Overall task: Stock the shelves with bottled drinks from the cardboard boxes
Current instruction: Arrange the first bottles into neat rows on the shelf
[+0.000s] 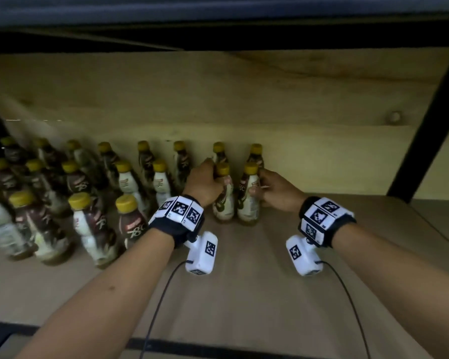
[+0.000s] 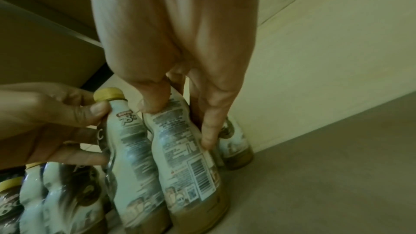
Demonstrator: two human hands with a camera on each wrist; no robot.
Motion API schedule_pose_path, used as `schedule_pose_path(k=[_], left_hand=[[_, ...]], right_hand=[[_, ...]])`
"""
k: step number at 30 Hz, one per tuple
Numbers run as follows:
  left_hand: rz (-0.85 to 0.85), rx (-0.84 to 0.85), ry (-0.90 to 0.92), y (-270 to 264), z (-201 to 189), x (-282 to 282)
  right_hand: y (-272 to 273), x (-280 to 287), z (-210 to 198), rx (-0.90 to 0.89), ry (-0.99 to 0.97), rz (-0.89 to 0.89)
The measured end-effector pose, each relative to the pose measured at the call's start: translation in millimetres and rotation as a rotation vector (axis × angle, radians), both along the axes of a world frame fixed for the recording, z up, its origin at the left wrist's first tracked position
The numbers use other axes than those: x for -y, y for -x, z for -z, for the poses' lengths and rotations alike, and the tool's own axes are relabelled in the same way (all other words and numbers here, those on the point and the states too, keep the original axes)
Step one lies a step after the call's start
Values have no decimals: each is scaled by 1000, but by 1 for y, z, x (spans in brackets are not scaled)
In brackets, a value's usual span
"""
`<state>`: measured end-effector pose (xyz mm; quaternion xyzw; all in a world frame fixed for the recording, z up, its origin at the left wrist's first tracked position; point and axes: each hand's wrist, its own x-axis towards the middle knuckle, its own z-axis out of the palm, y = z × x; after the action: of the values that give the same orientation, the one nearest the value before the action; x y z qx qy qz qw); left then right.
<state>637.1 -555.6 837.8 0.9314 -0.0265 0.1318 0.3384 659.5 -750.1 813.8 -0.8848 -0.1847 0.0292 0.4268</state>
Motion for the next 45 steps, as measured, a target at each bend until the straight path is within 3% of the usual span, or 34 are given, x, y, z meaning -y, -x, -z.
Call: schedule_pose_path(k=[5, 19, 31, 41, 45], left_hand=[[-7, -47, 74, 1, 7, -6], [51, -159, -4, -12, 6, -14], [101, -193, -2, -4, 3, -19], [126, -194, -27, 2, 1, -22], [60, -141, 0, 18, -2, -15]], right_hand=[[-8, -28, 2, 28, 57, -31], [20, 0, -2, 28, 113, 116], [28, -14, -2, 65, 114, 247], [38, -21, -6, 18, 53, 289], [49, -18, -14, -108, -20, 279]])
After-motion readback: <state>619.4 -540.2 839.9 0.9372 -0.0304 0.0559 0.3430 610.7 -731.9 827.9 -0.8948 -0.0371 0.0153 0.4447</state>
